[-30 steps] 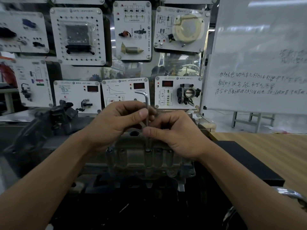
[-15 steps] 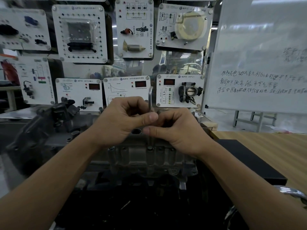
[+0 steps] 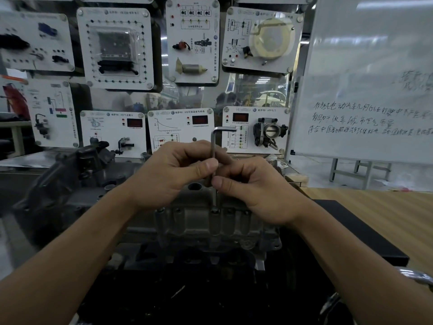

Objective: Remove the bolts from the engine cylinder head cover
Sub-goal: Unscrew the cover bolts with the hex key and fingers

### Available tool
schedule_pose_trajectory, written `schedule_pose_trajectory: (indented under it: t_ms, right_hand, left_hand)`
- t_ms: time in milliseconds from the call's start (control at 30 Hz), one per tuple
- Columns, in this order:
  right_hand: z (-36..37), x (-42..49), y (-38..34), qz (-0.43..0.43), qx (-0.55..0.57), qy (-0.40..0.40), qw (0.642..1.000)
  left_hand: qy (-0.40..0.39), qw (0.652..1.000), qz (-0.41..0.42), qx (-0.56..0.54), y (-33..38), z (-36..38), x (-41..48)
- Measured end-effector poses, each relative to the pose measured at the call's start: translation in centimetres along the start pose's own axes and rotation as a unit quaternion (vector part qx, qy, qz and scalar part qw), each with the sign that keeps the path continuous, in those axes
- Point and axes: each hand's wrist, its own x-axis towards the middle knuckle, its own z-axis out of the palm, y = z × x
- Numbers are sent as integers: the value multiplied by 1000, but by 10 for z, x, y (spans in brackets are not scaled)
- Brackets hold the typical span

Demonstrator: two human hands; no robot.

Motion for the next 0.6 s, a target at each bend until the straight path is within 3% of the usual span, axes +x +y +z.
schedule_pose_trajectory:
  t_ms: [267, 600]
  right_hand:
    - [2, 2, 3, -3, 54, 52, 997]
    - [0, 1, 0, -9, 5, 5, 1000]
  left_hand:
    - [68, 998, 8, -4, 1, 7, 3]
    - [28, 999, -8, -26, 1, 1, -1]
